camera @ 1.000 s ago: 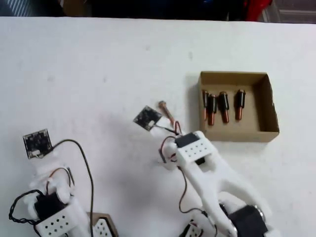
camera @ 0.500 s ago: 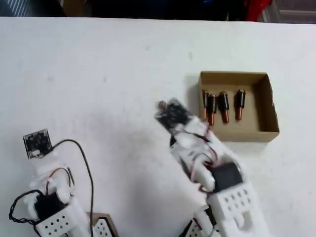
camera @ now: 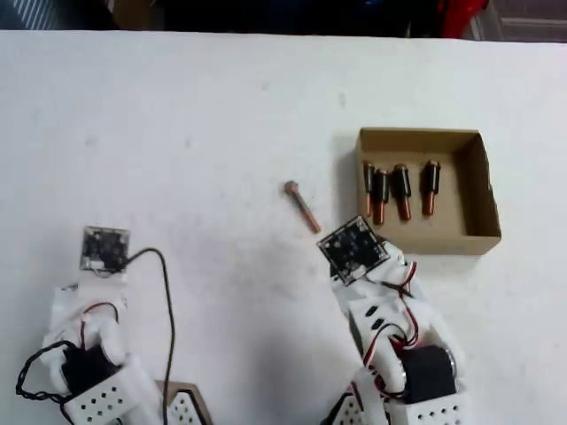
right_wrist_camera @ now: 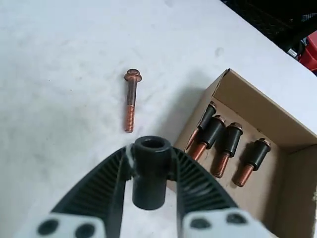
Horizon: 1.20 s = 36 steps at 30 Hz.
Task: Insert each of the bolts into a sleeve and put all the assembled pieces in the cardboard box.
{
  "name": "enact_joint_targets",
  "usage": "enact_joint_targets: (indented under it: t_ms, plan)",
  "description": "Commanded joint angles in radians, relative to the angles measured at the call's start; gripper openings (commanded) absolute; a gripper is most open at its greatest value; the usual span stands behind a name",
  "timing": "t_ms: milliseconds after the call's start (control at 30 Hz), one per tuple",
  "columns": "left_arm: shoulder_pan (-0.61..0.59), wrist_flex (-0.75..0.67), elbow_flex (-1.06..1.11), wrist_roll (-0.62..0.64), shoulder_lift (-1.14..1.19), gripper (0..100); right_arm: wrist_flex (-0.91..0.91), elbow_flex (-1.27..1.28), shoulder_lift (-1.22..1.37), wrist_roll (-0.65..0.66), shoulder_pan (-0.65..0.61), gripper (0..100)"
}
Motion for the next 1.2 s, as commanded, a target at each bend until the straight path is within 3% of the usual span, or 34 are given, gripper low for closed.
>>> enact_joint_targets:
  t_ms: [0, 200, 400, 633, 867, 1167]
  plan:
    - [0.01, 0.003, -0.031, 0.003, -0.01, 2, -0.025, 0.034, -0.061, -0.103, 0.01, 1.7]
    - [0.035, 0.084, -0.167, 0.061, -0.01, 2, -0.174, 0.14, -0.076, -0.132, 0.005, 1.7]
    - [0.194, 0.224, -0.273, 0.068, -0.008, 2, -0.352, 0.258, -0.076, -0.135, 0.005, 1.7]
    - [0.269, 0.23, -0.339, 0.061, -0.007, 2, -0.516, 0.356, -0.076, -0.137, 0.005, 1.7]
    - [0.28, 0.233, -0.427, 0.061, 0.005, 2, -0.611, 0.385, -0.076, -0.276, 0.012, 1.7]
    - [0.398, 0.252, -0.654, 0.069, 0.458, 2, -0.711, 0.397, -0.076, -0.284, 0.013, 1.7]
